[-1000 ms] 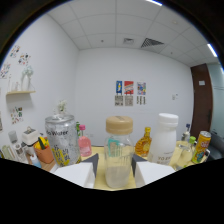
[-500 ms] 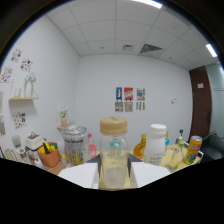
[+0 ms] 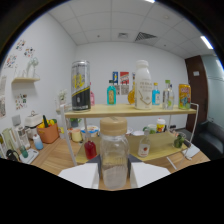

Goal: Make me a cup of Mount Fuji.

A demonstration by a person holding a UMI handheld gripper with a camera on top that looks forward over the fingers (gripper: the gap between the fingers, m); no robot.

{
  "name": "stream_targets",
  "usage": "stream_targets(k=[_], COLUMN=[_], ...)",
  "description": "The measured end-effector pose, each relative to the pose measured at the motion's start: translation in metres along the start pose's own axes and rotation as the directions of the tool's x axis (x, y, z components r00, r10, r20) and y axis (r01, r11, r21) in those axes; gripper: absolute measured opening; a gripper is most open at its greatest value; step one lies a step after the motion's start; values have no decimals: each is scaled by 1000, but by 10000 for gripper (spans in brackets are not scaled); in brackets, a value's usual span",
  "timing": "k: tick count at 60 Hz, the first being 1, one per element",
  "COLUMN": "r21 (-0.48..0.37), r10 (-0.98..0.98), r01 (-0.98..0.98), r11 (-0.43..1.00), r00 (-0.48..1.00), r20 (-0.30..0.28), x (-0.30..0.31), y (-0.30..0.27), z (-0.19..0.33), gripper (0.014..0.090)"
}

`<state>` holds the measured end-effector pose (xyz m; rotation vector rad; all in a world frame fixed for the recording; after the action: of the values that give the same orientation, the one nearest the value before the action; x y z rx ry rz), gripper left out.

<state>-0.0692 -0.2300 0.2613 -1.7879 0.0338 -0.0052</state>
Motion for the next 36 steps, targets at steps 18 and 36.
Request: stream_targets(k=[18, 36], r21=[-110, -137], r10=[115, 666], r01=[-118, -653], r11=[987, 744], r00=[993, 742], r20=[-32, 80], x=[8, 0], y=[118, 101], z=[21, 29], gripper=[420, 420])
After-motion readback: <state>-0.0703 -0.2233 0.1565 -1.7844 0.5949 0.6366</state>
